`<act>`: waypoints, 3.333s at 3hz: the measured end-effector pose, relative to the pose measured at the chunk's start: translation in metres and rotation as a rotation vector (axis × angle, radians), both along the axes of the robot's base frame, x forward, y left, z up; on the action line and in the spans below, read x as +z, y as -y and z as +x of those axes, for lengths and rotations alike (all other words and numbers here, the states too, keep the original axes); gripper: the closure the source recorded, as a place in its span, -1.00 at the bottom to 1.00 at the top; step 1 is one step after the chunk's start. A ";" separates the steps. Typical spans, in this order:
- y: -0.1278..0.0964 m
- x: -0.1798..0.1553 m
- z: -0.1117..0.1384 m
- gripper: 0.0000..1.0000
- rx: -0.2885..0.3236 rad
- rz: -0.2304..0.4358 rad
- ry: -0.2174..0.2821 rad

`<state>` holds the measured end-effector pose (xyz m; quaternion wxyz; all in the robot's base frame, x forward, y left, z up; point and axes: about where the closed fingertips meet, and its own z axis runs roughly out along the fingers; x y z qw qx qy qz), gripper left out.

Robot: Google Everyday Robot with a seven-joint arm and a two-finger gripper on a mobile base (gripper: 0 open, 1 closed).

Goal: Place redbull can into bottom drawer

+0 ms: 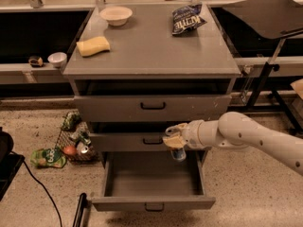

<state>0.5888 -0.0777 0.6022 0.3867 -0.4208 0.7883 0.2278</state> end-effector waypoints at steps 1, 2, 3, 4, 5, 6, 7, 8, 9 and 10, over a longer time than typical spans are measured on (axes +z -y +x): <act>-0.003 -0.018 0.003 1.00 -0.003 -0.015 -0.021; -0.004 -0.062 0.004 1.00 -0.024 -0.010 -0.030; -0.004 -0.110 0.007 1.00 -0.053 0.034 -0.047; -0.007 -0.155 0.009 1.00 -0.069 0.066 -0.082; -0.008 -0.192 0.005 1.00 -0.078 0.090 -0.131; -0.008 -0.229 -0.004 1.00 -0.085 0.103 -0.191; -0.008 -0.229 -0.004 1.00 -0.086 0.103 -0.191; 0.006 -0.251 0.003 1.00 -0.146 0.065 -0.196; 0.029 -0.284 0.018 1.00 -0.225 0.013 -0.195; 0.051 -0.312 0.035 1.00 -0.288 -0.019 -0.203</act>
Offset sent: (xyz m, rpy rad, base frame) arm 0.0091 0.0010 -0.1300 0.0035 0.0474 -0.0696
